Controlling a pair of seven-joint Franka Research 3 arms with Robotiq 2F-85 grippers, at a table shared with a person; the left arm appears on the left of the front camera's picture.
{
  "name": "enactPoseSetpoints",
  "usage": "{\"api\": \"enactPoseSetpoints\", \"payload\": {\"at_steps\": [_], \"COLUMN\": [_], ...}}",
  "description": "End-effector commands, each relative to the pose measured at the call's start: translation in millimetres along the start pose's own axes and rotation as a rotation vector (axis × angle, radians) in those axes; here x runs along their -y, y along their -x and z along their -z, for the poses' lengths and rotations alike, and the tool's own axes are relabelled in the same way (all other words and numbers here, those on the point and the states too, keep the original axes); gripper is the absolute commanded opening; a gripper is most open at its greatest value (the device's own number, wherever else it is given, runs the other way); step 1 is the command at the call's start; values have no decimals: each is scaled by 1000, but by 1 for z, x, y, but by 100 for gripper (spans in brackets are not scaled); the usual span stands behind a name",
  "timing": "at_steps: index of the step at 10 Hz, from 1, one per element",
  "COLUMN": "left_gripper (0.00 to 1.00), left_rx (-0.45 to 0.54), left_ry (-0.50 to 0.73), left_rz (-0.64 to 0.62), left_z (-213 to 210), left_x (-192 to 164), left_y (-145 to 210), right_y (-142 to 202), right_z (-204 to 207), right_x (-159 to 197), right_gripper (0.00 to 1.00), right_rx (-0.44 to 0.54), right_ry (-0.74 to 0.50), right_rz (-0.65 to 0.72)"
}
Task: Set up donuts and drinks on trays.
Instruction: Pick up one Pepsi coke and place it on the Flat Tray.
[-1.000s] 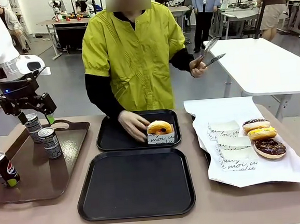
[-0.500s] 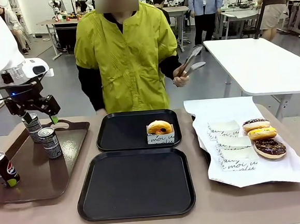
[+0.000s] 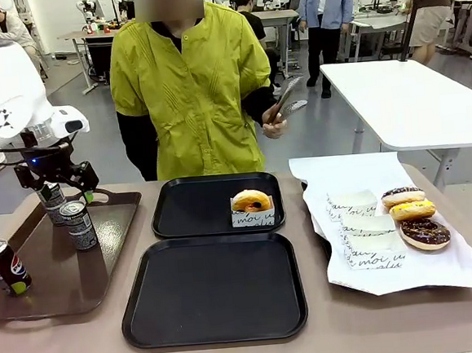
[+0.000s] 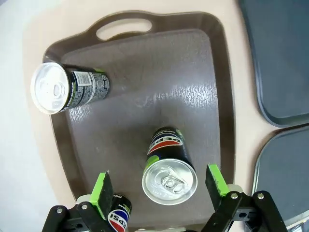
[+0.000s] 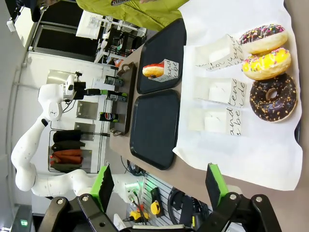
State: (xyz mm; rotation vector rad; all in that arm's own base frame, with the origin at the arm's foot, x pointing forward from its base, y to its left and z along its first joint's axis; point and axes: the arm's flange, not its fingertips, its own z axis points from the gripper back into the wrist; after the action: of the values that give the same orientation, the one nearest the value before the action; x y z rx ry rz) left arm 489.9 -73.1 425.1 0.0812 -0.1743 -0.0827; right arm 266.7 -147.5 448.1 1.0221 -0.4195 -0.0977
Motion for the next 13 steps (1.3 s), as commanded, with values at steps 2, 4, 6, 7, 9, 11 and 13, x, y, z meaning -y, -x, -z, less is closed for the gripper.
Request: {"api": "enactPoseSetpoints", "payload": {"at_steps": [2,4,6,7,9,11,13], "left_gripper": [100,100,100,100,97,49,0], "left_rx": [-20,-44,-25,-2,13,-2,-22], "left_ry": [-6,28,37,51,61,71,67], "left_rz": [-51,-50,-60,-58,-69,-53,-60], "left_z": [17,23,28,30,34,35,33], "left_x": [2,3,3,2,1,2,2], "left_y": [8,16,19,13,10,9,8], "right_y": [-2,-2,-2,-2,-2,-2,-2], "right_z": [1,1,1,1,1,1,1], "right_x": [2,2,2,2,2,2,2], "right_gripper": [100,100,100,100,100,100,100], "right_rx": [1,1,1,1,1,1,1], "right_ry": [-3,-3,-3,-3,-3,-3,-3], "right_rz": [2,2,2,2,2,2,2]}}
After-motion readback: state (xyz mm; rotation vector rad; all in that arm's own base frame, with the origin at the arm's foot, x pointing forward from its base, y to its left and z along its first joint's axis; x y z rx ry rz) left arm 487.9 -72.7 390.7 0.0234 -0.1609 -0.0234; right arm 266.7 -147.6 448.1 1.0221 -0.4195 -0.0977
